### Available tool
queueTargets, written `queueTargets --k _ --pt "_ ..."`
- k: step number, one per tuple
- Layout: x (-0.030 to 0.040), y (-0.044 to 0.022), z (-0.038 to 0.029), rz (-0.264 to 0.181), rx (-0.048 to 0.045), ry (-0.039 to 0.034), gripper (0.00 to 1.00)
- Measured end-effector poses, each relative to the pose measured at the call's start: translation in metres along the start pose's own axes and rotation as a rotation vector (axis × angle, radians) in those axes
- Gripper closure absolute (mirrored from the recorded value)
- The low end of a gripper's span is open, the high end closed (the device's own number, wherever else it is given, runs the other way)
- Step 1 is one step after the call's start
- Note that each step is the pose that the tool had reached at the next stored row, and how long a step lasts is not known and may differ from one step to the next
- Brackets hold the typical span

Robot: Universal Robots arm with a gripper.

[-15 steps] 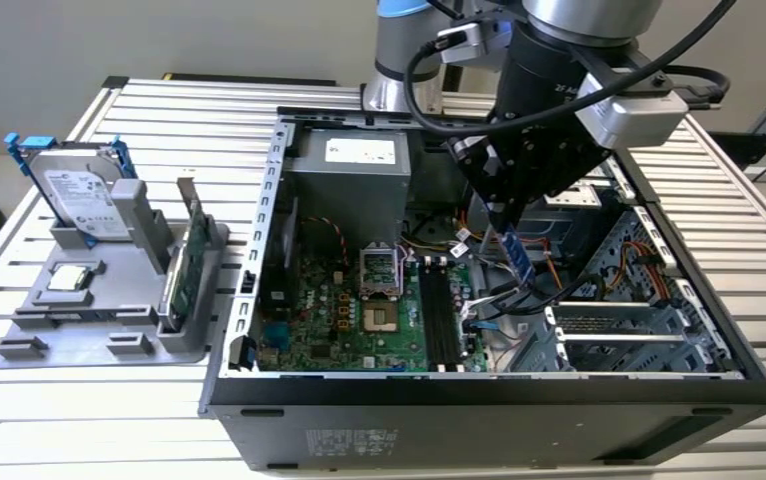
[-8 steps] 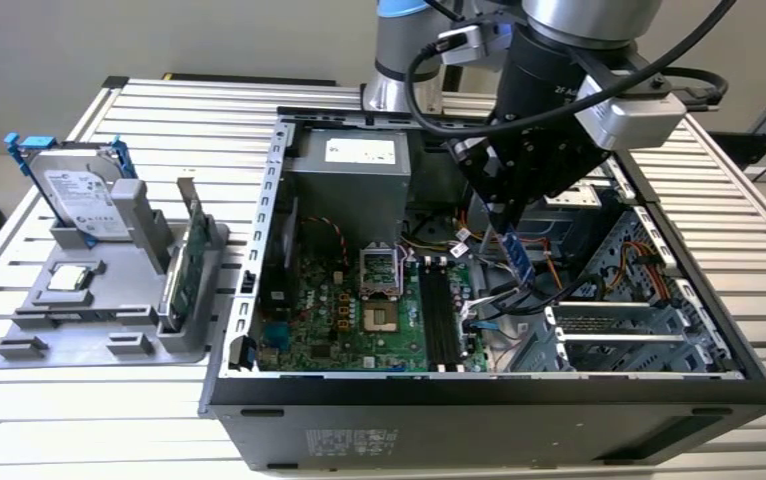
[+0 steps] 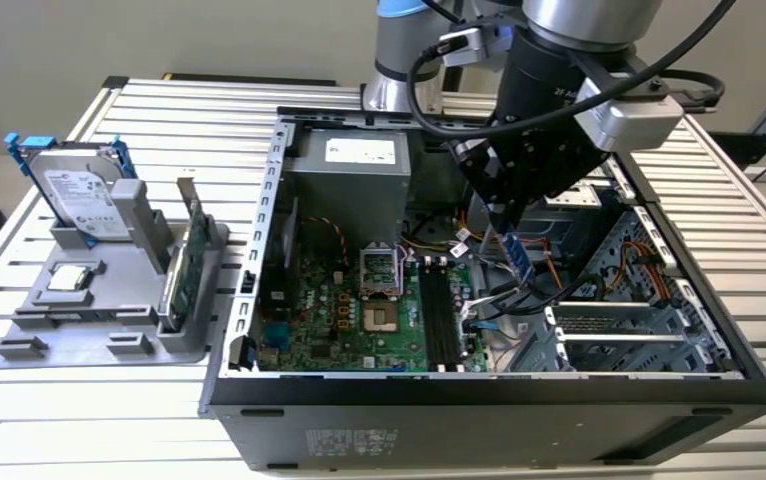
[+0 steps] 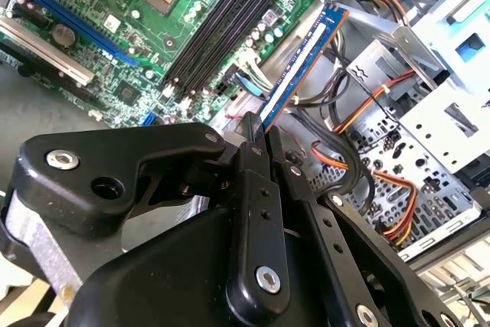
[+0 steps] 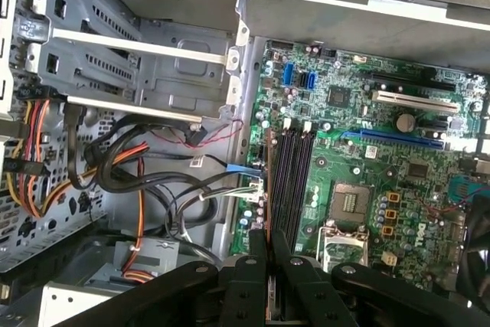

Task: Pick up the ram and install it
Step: 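Insert the ram into the slot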

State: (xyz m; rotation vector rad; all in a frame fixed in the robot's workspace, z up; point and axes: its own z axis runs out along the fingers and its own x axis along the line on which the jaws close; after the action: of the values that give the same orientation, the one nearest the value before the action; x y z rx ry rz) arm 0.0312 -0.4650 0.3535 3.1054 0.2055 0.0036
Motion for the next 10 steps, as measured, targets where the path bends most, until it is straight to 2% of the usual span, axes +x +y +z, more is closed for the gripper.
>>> queueTargets --k 10 --pt "0.0017 -0.0037 0.0039 0.000 -0.0027 -0.0004 1.00"
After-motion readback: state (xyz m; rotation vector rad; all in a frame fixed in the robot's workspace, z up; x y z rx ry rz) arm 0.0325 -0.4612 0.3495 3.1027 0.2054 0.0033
